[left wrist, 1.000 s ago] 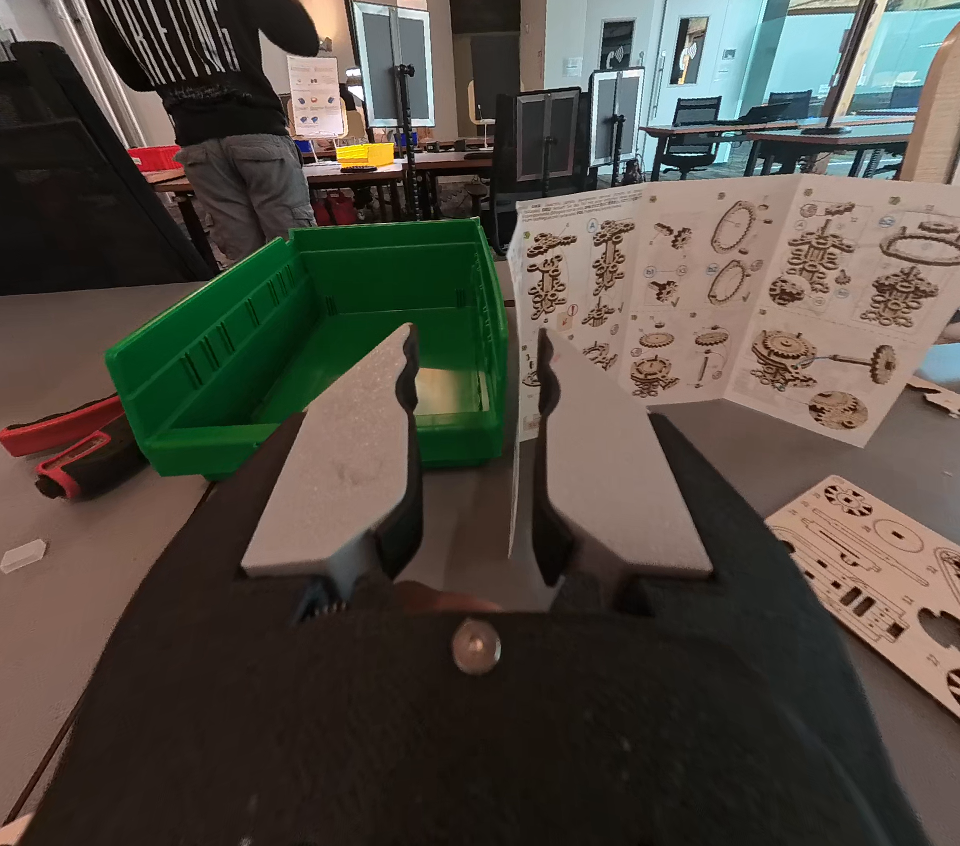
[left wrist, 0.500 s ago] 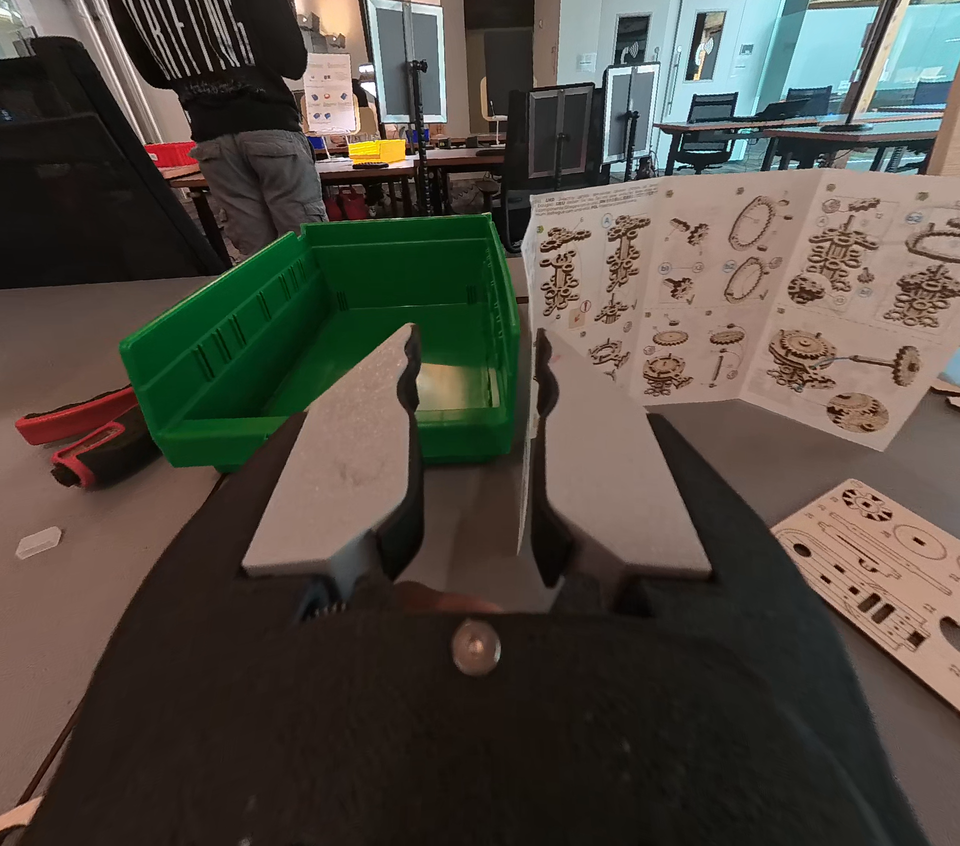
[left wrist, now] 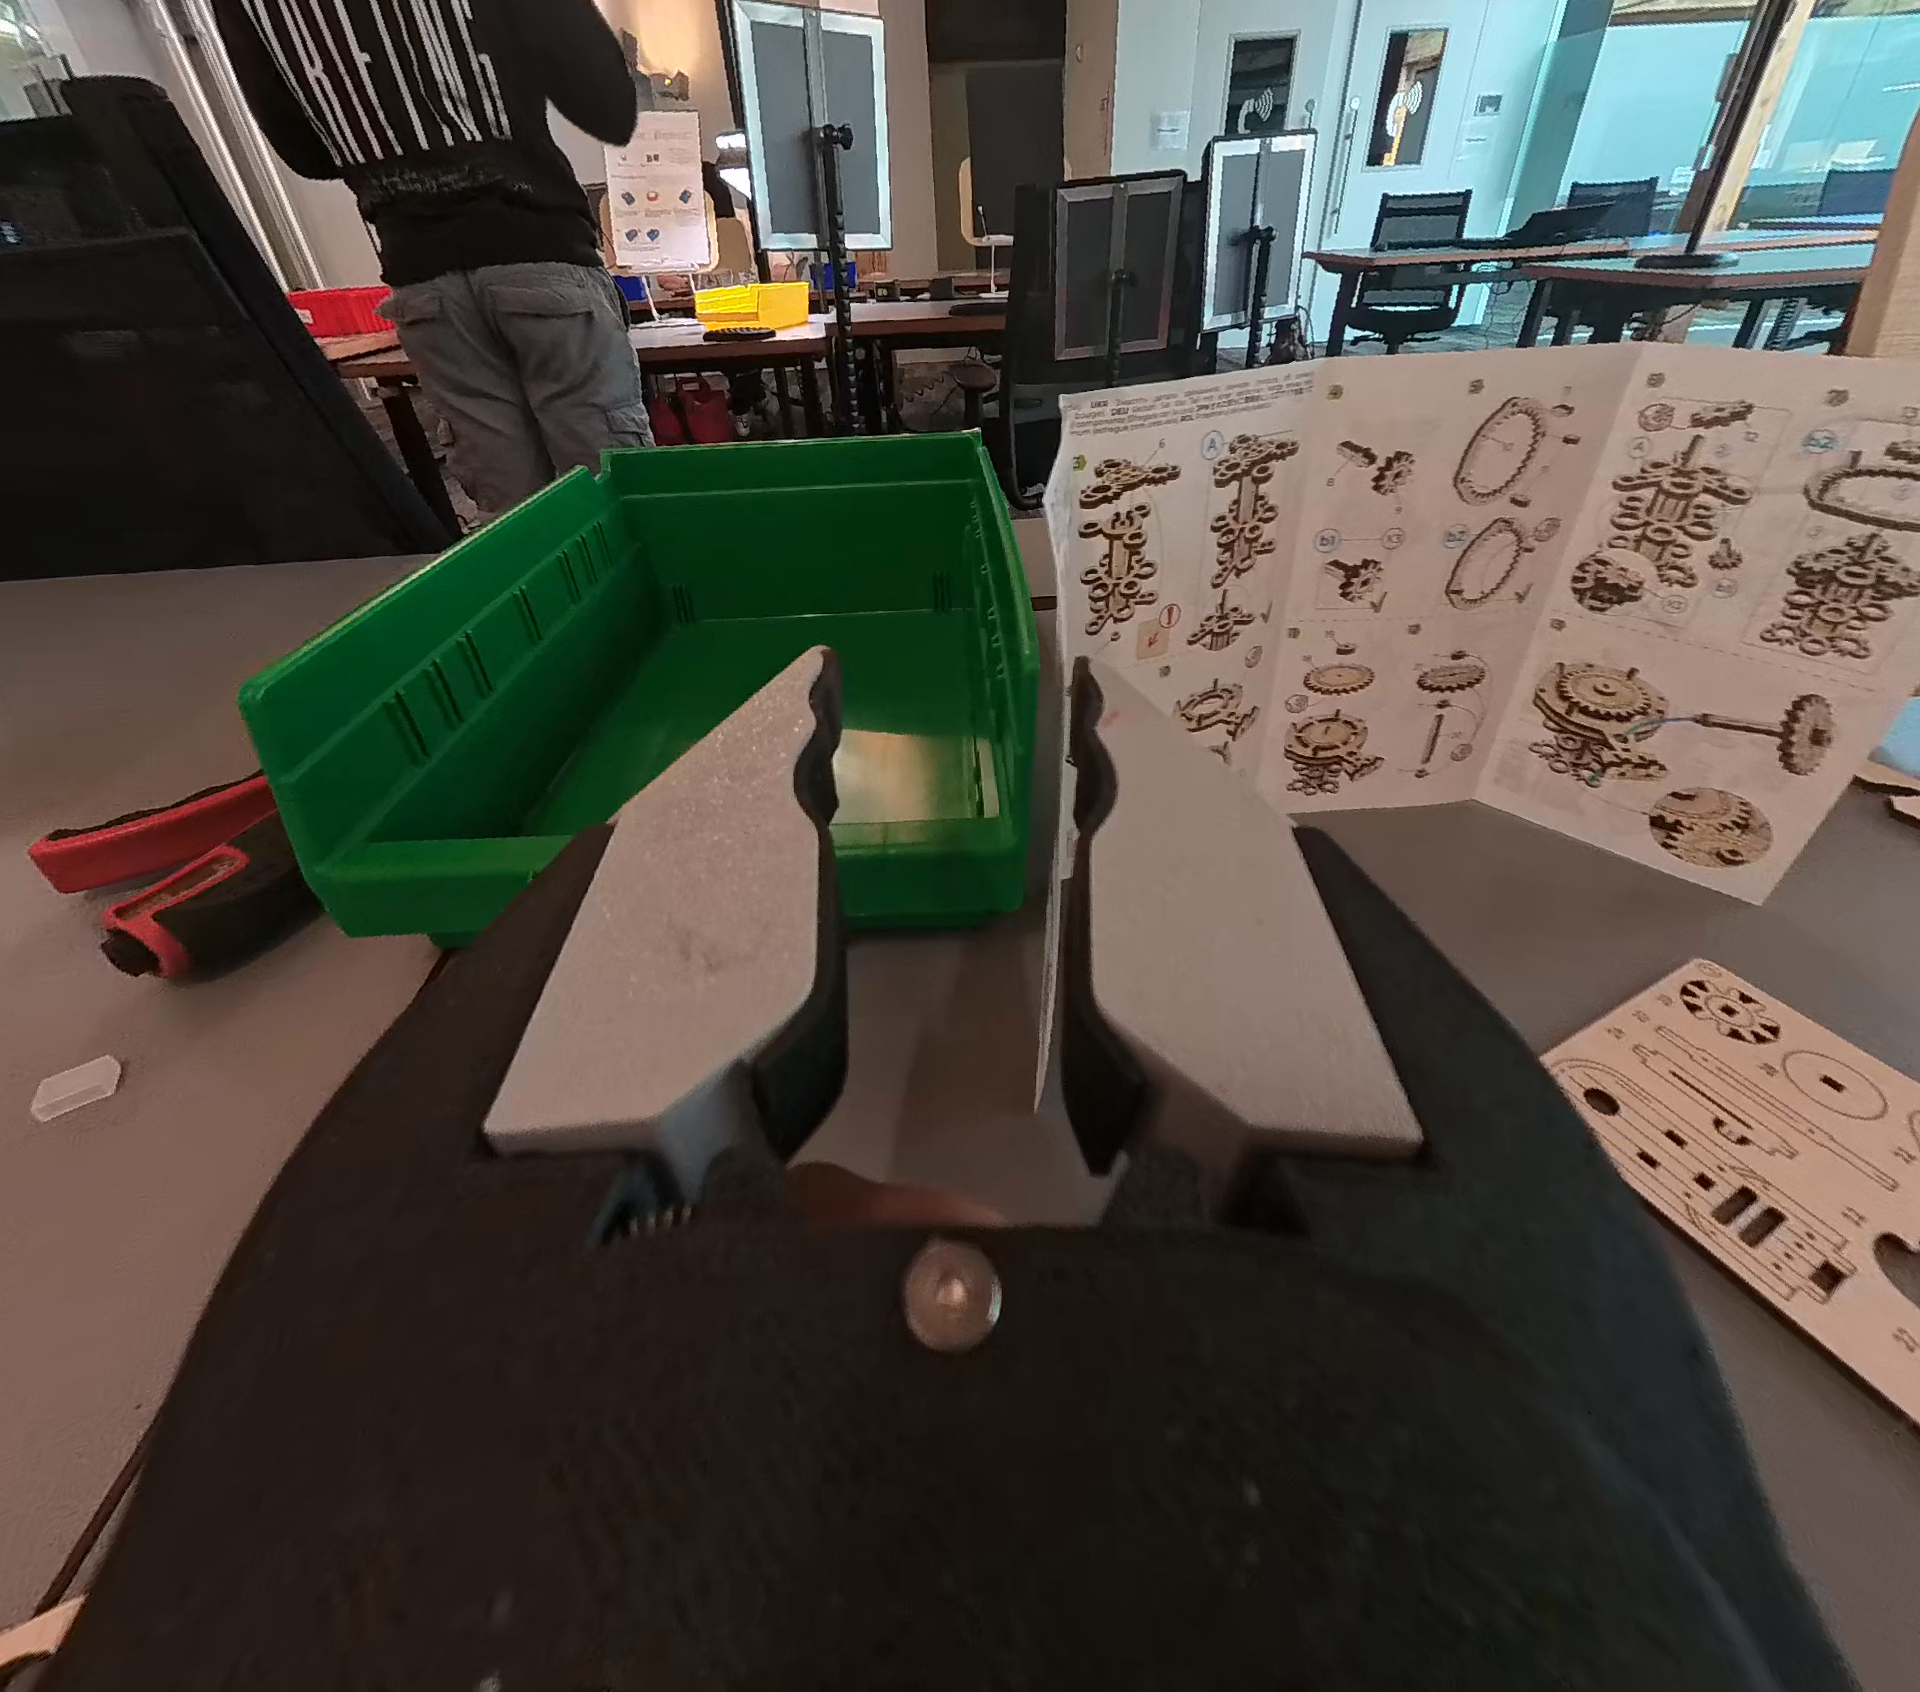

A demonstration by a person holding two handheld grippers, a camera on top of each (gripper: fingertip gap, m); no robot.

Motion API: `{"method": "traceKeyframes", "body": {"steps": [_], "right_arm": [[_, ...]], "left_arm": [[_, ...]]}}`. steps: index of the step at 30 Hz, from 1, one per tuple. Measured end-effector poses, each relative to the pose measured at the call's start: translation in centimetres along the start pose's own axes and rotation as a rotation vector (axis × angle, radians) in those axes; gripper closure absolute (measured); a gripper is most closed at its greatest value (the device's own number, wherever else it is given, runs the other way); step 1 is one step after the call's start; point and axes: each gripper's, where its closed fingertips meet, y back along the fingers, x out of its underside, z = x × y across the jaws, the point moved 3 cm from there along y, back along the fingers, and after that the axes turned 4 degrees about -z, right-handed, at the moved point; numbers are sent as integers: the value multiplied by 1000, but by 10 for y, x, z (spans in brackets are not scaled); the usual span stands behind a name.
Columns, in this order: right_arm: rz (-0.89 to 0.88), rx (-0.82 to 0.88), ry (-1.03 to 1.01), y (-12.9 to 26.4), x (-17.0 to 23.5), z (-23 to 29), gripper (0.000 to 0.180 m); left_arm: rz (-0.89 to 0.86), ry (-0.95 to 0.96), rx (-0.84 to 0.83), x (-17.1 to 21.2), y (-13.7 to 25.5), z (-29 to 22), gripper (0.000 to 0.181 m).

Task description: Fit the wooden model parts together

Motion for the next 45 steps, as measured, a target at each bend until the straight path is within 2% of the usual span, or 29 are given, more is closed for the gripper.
{"method": "traceKeyframes", "body": {"steps": [6, 9, 12, 17, 25, 29, 34, 40, 45], "right_arm": [[4, -27, 3, -2, 1, 4, 143], [18, -104, 23, -10, 1, 16, 146], [120, -194, 20, -27, 7, 30, 137], [273, -176, 200, -48, 13, 31, 139], [386, -315, 351, -66, 19, 37, 148], [384, -378, 327, -70, 19, 40, 151], [366, -378, 312, -61, 21, 38, 151], [271, -327, 253, -40, 1, 29, 151], [183, -295, 203, -28, -17, 30, 152]], "left_arm": [[0, -4, 2, 0, 0, -1, 139], [-1, 0, -2, 0, 0, 0, 139], [2, 16, -3, 1, 0, 2, 139], [2, 14, 2, 1, 0, 1, 139], [-5, 0, 13, -2, 2, -2, 134], [-65, 37, 45, -13, 9, -7, 133], [-83, -13, 49, -33, 22, -13, 133], [82, -21, 233, -29, 45, -60, 133], [236, -145, 357, -2, 79, -103, 136]]}}
